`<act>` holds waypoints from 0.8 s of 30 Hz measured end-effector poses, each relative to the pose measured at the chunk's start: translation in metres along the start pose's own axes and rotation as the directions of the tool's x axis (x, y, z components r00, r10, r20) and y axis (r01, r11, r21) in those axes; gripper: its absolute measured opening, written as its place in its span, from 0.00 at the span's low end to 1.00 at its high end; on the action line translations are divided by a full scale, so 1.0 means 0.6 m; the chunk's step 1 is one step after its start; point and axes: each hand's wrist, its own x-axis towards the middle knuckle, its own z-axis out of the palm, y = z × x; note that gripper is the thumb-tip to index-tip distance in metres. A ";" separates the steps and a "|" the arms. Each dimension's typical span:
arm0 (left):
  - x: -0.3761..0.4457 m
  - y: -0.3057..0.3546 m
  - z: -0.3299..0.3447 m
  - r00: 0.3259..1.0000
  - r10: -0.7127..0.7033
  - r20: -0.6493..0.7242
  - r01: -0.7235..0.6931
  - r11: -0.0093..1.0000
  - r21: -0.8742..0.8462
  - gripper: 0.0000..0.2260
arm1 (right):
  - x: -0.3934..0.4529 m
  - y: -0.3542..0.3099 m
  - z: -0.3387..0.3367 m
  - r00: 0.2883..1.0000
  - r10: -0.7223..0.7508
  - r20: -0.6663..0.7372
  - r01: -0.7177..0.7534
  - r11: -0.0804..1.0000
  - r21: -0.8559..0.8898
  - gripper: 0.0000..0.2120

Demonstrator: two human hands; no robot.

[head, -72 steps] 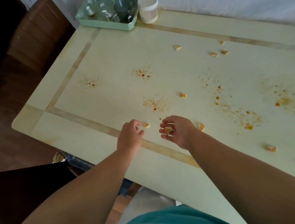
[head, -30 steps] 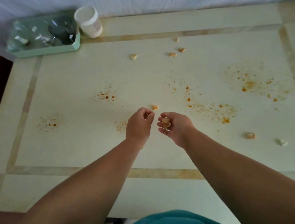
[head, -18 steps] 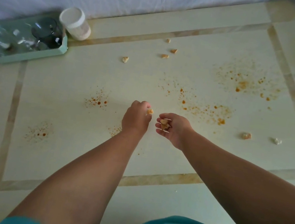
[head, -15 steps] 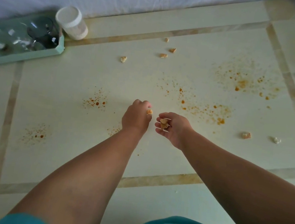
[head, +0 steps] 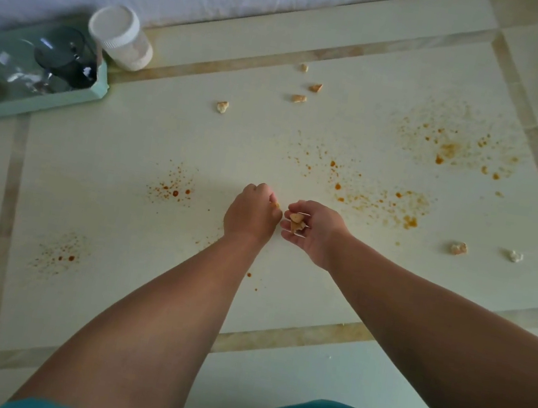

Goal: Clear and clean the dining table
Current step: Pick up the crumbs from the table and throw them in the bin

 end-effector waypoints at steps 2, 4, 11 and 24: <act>-0.001 -0.001 0.000 0.999 -0.034 -0.022 0.032 0.994 -0.109 0.05 | 0.003 -0.003 0.005 1.000 -0.001 0.012 0.001 1.000 0.005 0.07; -0.004 -0.002 -0.002 0.999 -0.008 -0.033 0.001 0.980 -0.197 0.06 | 0.006 -0.007 0.012 1.000 -0.005 0.017 0.004 1.000 0.012 0.07; -0.009 -0.005 -0.005 0.994 0.094 -0.058 -0.109 0.929 -0.354 0.09 | 0.012 -0.018 0.037 0.999 -0.009 0.048 0.006 0.998 0.063 0.08; 0.059 -0.042 -0.045 0.977 -0.039 -0.209 -0.030 0.948 -0.316 0.07 | 0.050 -0.071 0.104 0.998 -0.009 0.068 0.007 1.000 0.030 0.07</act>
